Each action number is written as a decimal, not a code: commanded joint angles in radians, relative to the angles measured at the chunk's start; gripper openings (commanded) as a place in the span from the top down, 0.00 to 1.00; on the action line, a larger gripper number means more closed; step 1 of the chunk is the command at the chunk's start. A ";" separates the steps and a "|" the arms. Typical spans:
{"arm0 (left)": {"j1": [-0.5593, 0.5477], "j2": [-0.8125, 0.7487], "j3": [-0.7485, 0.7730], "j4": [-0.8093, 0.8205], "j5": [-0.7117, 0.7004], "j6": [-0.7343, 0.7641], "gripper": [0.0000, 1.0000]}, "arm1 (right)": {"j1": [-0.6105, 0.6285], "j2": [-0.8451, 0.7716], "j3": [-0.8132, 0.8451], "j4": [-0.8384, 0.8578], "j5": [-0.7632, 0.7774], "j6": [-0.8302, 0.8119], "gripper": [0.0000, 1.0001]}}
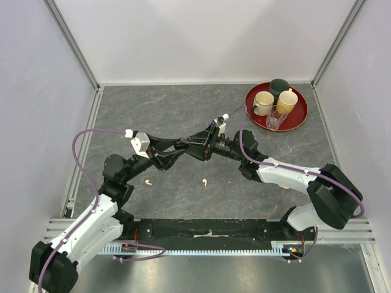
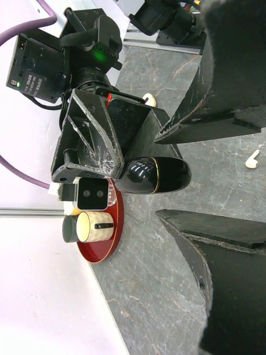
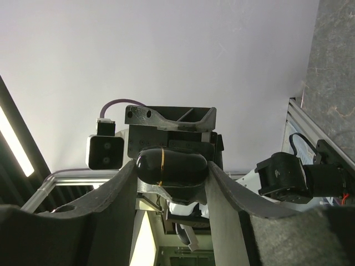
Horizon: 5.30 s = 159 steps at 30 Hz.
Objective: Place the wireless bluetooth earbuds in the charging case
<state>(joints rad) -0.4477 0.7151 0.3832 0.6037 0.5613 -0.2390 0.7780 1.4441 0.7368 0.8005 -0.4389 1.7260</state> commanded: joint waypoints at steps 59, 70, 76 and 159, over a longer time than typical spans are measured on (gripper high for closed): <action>-0.005 0.092 -0.041 0.234 0.075 -0.028 0.98 | 0.004 0.029 0.033 0.092 -0.029 -0.031 0.28; -0.005 0.046 -0.142 0.396 0.003 -0.051 0.98 | -0.013 -0.189 0.159 -0.447 0.167 -0.699 0.02; -0.003 0.076 -0.196 0.599 0.014 -0.086 0.98 | -0.010 -0.226 0.246 -0.711 0.175 -1.109 0.02; -0.003 0.032 -0.259 0.694 0.132 -0.055 0.98 | 0.110 -0.168 0.265 -0.678 0.170 -1.263 0.02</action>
<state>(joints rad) -0.4492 0.7731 0.1238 1.2285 0.6537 -0.2882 0.8833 1.2591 0.9913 0.1005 -0.3069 0.4744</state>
